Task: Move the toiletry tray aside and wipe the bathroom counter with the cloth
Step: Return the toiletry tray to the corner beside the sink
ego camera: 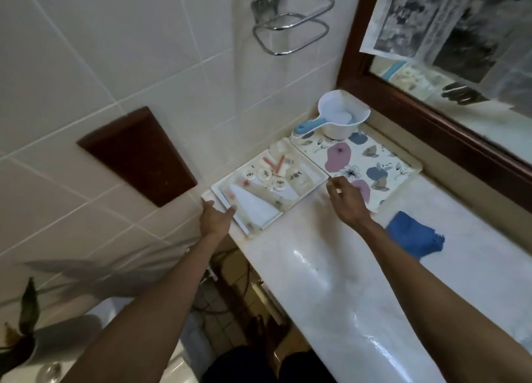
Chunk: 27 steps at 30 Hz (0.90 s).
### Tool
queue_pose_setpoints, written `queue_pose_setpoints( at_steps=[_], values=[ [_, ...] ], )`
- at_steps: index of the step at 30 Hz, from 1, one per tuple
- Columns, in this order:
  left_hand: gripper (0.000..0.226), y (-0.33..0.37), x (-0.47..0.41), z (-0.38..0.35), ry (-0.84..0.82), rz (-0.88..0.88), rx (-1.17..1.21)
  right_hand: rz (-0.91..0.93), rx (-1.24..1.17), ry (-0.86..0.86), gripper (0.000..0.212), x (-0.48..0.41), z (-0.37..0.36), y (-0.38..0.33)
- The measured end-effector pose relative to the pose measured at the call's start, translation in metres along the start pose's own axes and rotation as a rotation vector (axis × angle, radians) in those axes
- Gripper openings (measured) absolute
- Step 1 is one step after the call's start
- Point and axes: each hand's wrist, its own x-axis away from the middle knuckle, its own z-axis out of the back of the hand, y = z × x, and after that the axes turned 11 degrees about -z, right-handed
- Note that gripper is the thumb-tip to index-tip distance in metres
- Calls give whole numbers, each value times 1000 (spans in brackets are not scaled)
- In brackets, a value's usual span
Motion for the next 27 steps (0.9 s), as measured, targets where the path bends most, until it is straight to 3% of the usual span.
queue_pose_setpoints(
  at_steps=[3, 7, 18, 22, 27],
  values=[
    [79, -2, -5, -3, -23, -2, 5, -31, 20, 0, 31, 2, -9, -2],
    [63, -3, -13, -3, -69, -50, 8, -50, 66, 27, 27, 2, -22, -5],
    [70, -33, -30, 43, -248, -209, -251, -208, 239, 22, 78, -23, -78, -43],
    [72, -33, -33, 50, -284, -291, -233, -285, 211, -4, 75, -19, -87, -42],
    [85, -33, -26, 50, -357, -371, -237, -353, 138, 22, 87, 10, -69, -21]
  ],
)
